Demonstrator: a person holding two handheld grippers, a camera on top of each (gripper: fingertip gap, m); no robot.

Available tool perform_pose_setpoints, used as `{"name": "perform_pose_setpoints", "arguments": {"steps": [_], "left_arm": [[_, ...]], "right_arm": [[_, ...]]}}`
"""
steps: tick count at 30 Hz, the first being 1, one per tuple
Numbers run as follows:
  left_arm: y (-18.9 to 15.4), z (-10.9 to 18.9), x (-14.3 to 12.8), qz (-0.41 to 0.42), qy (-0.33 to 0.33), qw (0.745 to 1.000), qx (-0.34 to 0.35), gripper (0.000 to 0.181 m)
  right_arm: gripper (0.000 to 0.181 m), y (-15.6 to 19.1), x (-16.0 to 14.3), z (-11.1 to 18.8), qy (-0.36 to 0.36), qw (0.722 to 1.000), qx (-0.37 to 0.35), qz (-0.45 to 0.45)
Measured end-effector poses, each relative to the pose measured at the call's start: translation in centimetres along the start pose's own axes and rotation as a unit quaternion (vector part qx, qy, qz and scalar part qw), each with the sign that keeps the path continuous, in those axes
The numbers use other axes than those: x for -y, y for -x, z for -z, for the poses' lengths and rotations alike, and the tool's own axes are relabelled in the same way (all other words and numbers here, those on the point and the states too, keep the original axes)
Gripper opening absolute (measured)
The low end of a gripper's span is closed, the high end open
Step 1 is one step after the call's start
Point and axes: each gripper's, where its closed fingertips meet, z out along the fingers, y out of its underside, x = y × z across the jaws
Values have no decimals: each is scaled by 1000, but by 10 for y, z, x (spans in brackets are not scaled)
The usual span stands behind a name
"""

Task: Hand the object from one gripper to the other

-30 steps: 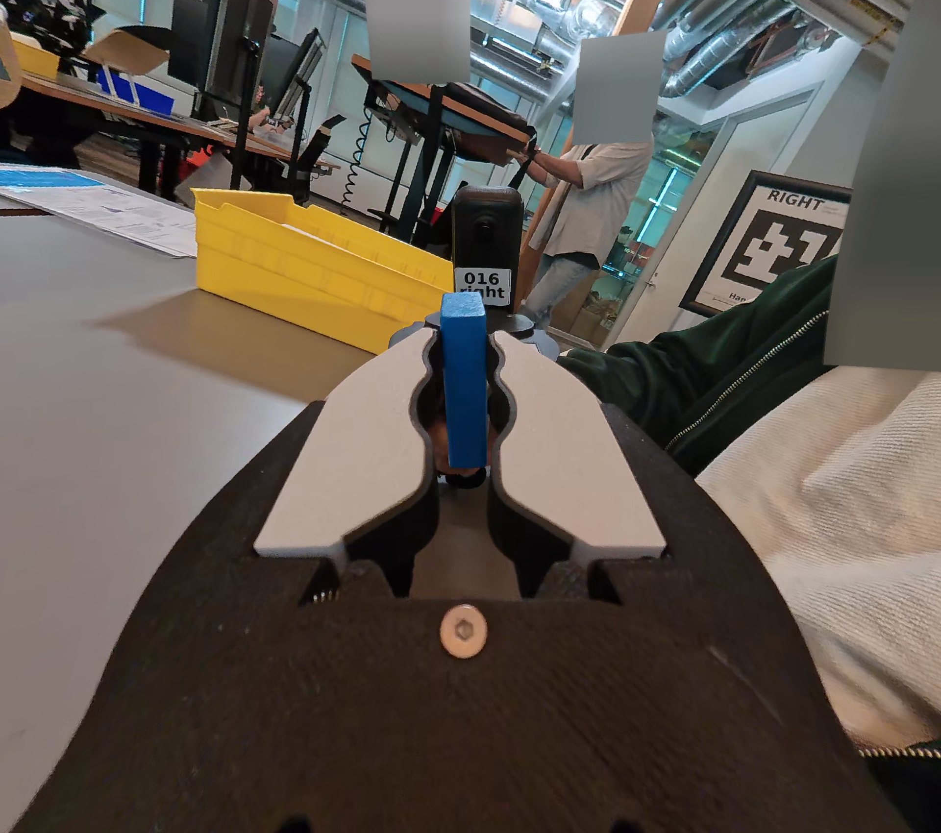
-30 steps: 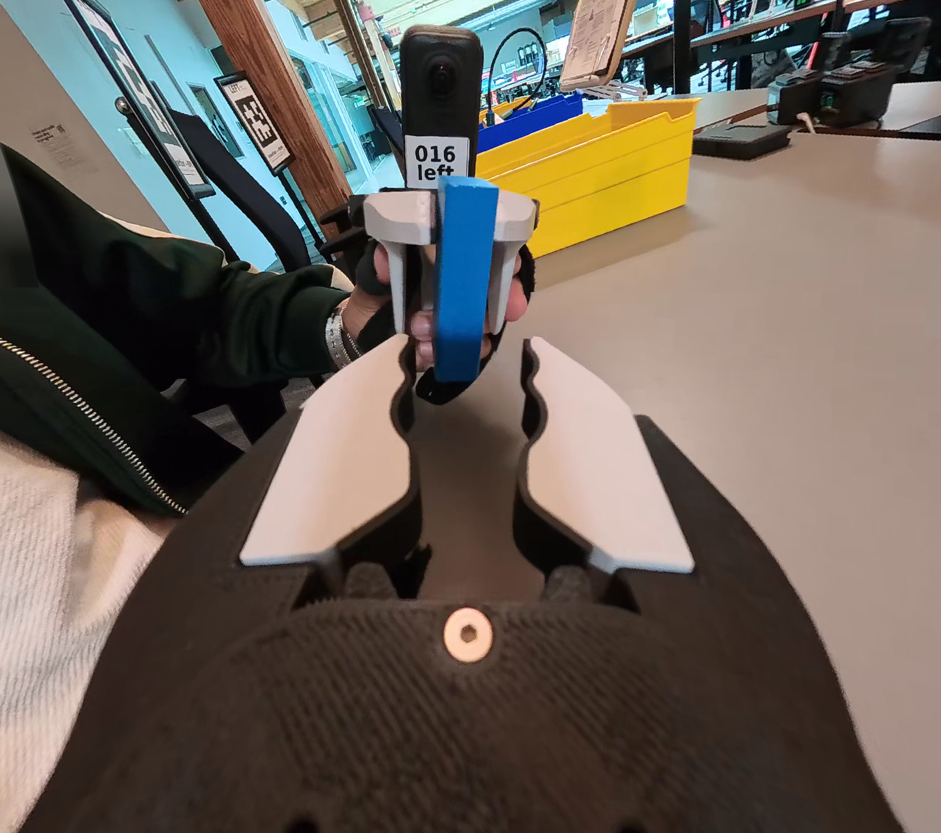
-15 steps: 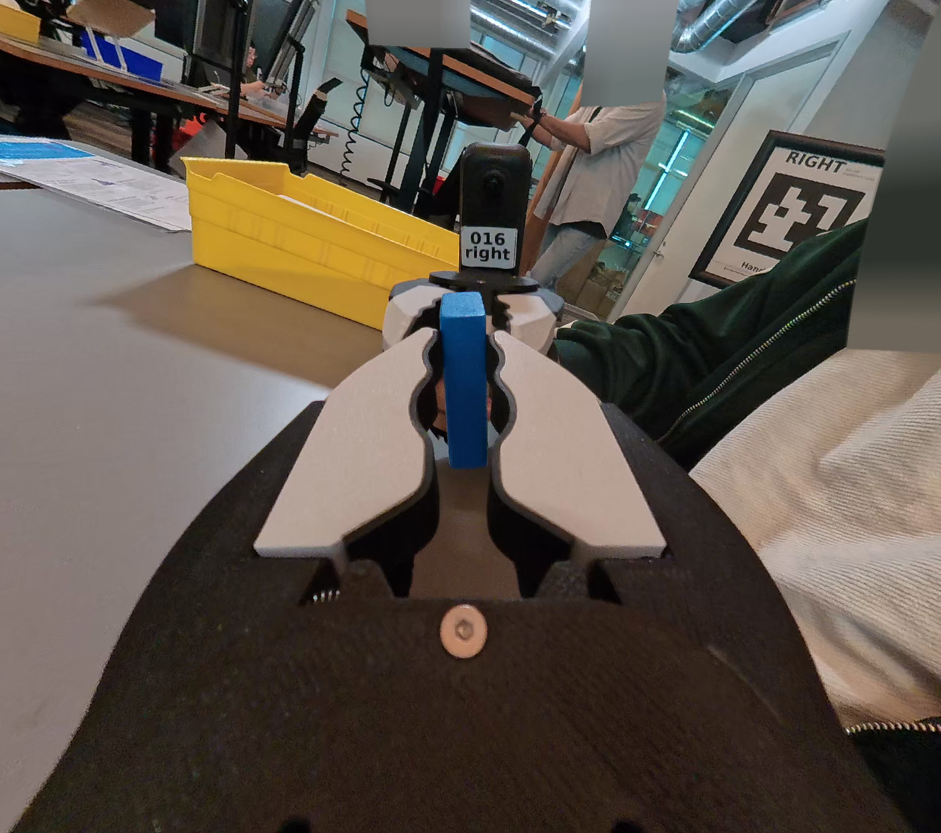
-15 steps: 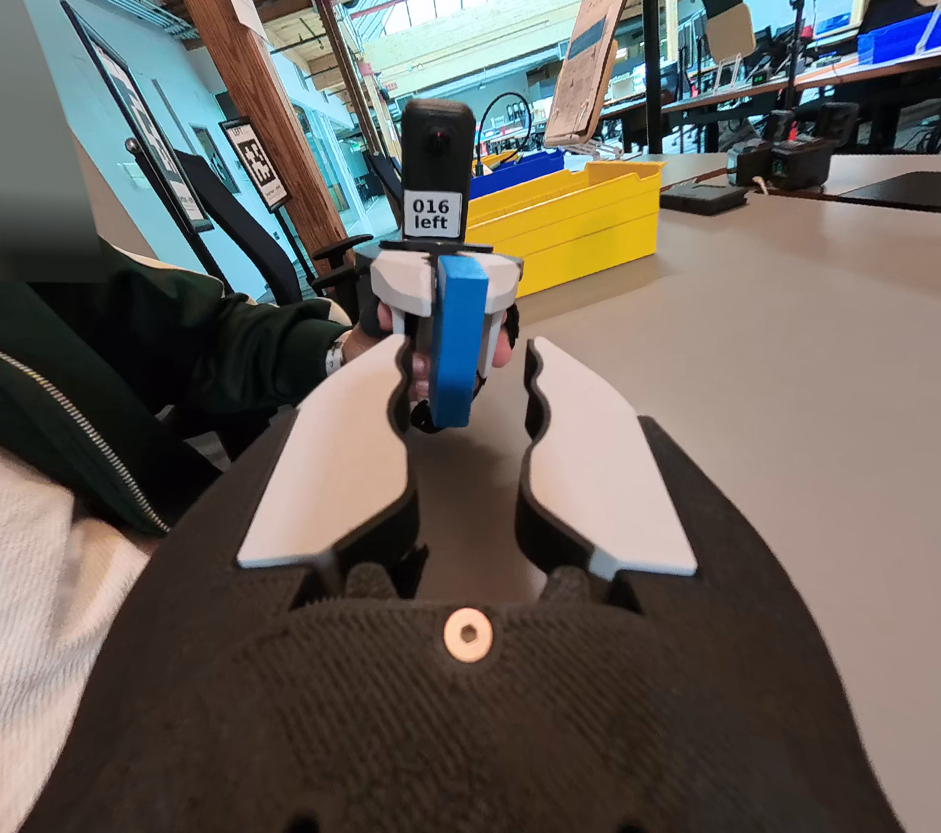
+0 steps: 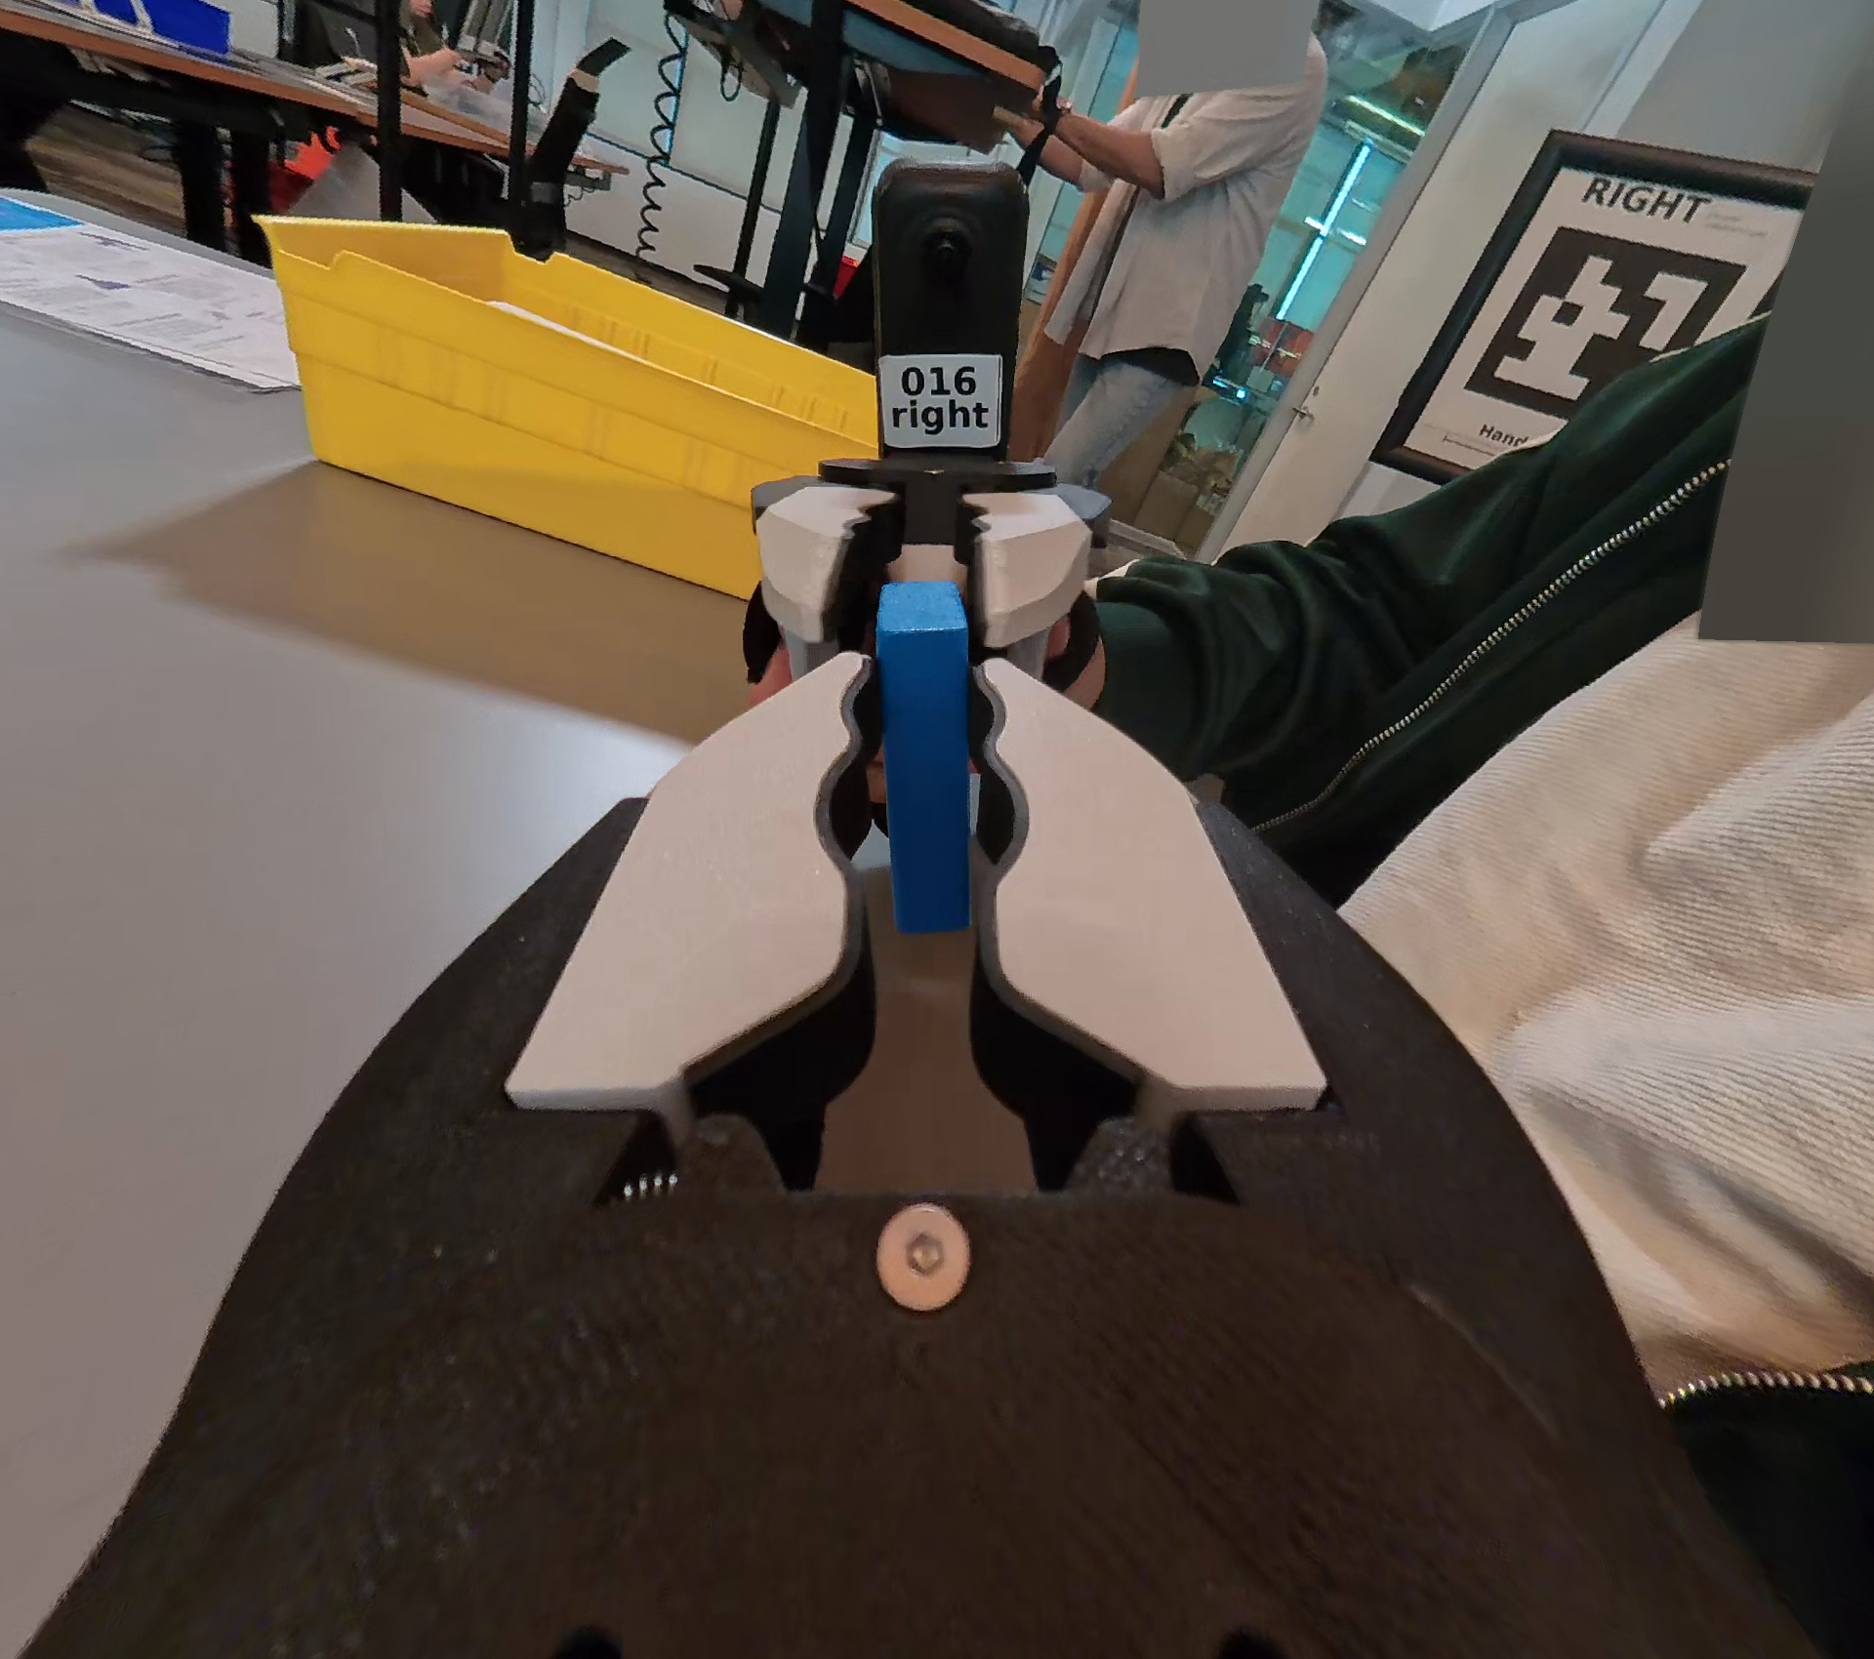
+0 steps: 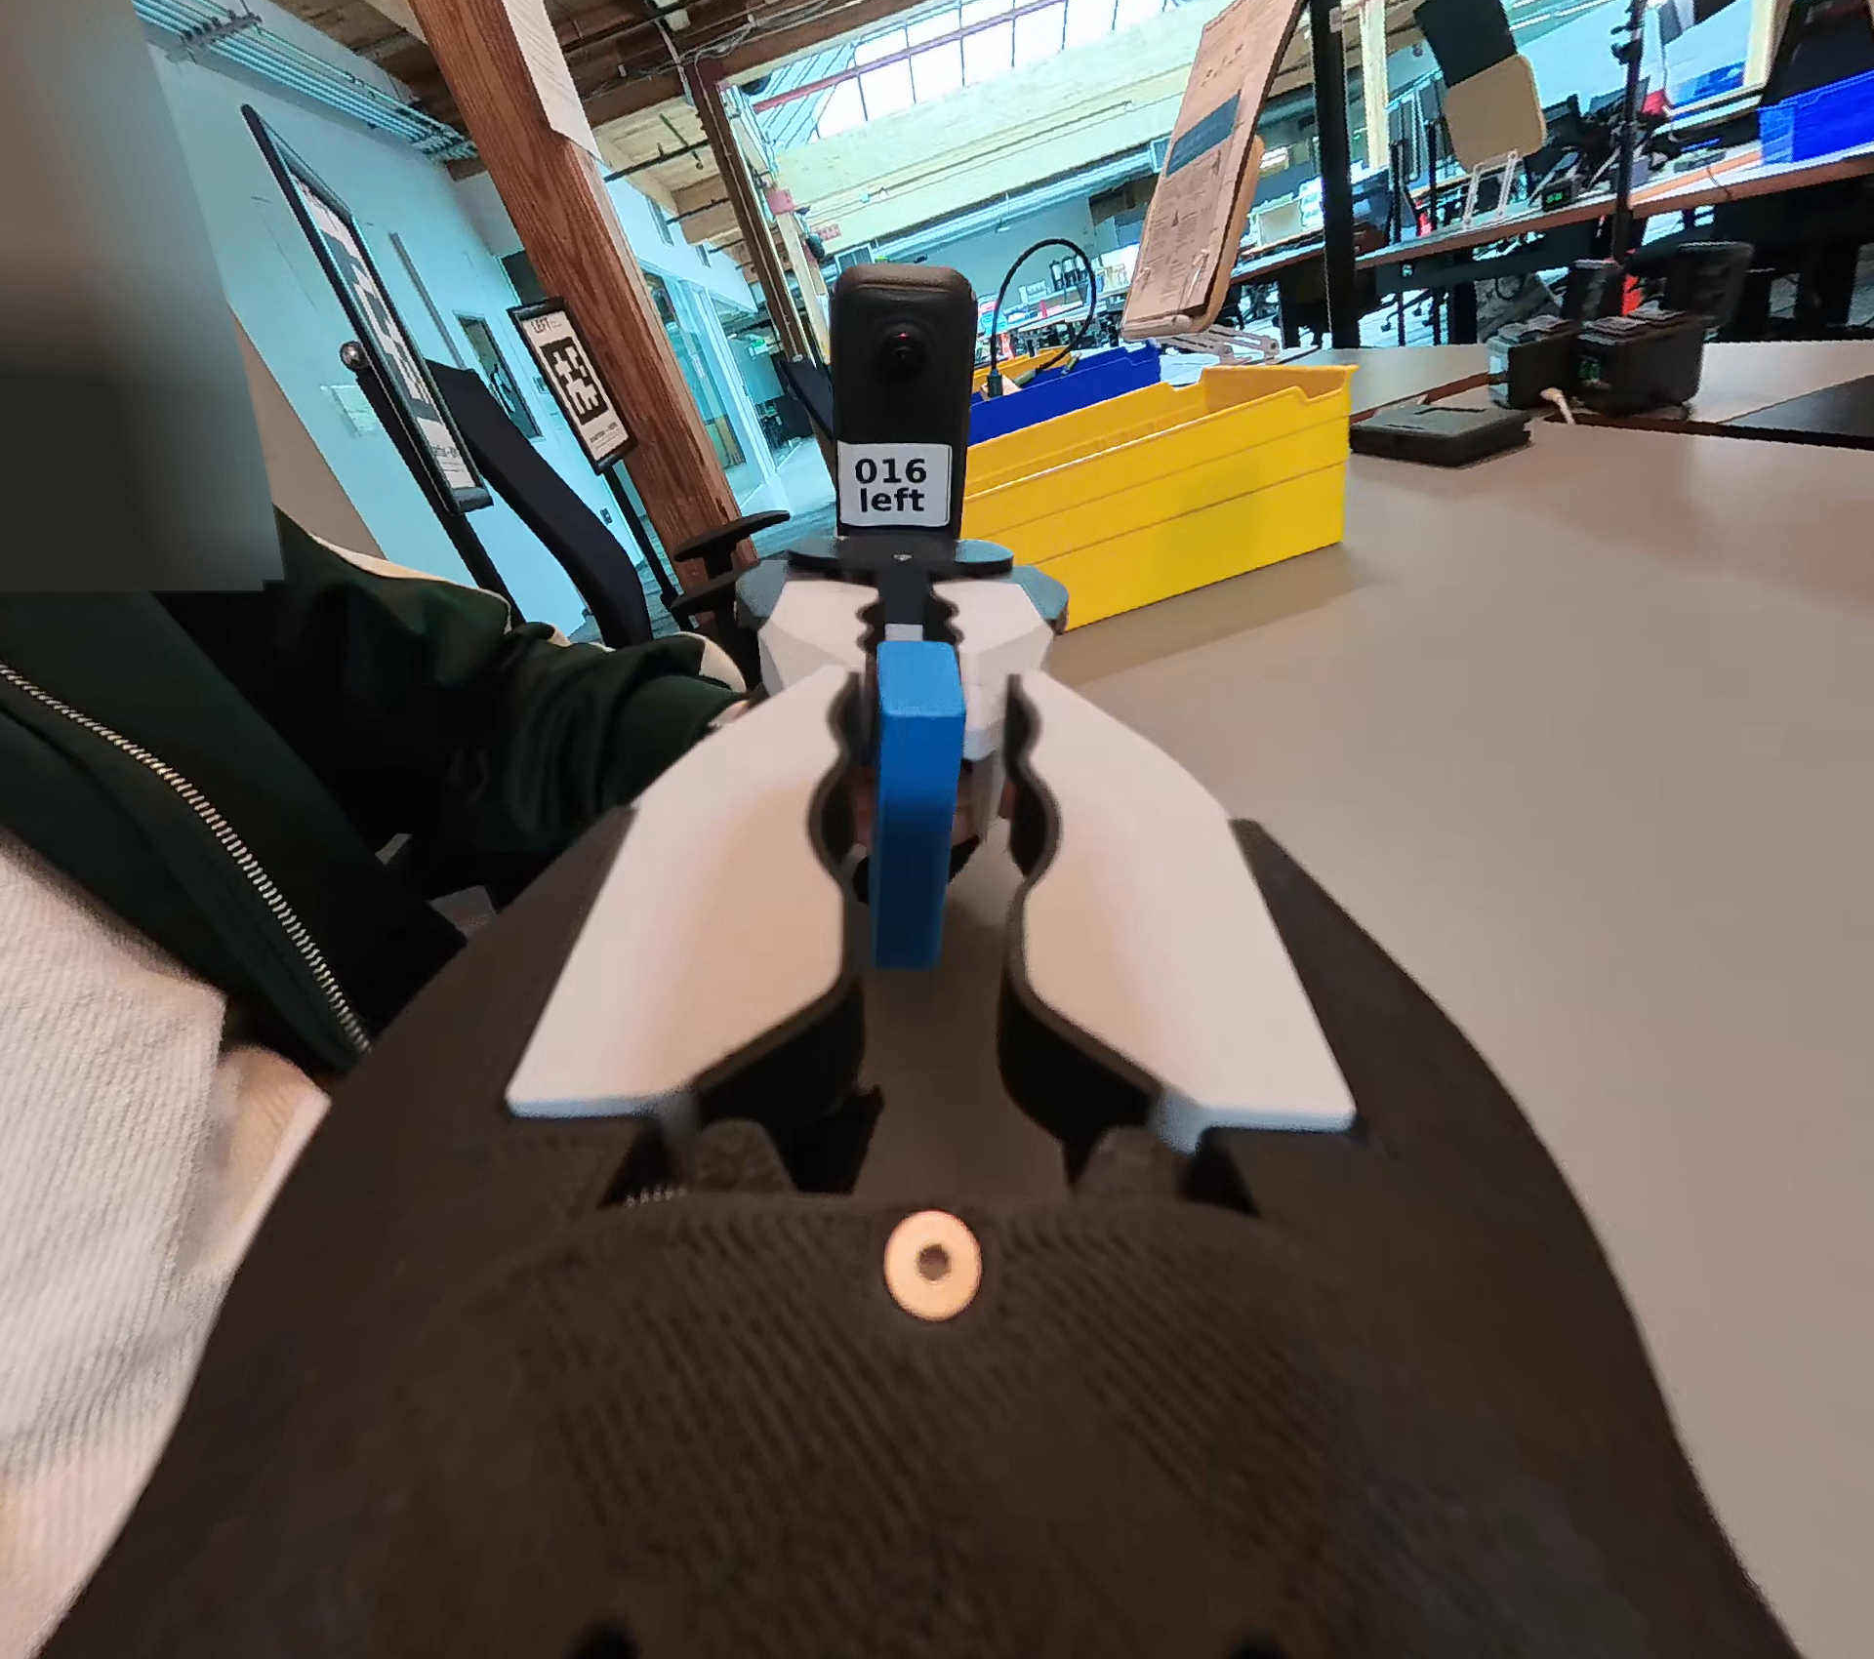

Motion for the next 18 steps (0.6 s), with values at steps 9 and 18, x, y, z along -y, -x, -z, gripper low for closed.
{"name": "perform_pose_setpoints", "arguments": {"steps": [9,18], "left_arm": [[-2,-2,-2,-9,-5,1000,-7,16],[1,-8,-11,-7,13,1000,-2,37]], "right_arm": [[16,4,-2,0,18,1000,13,-2],[15,1,9,6,-10,1000,11,-15]]}}
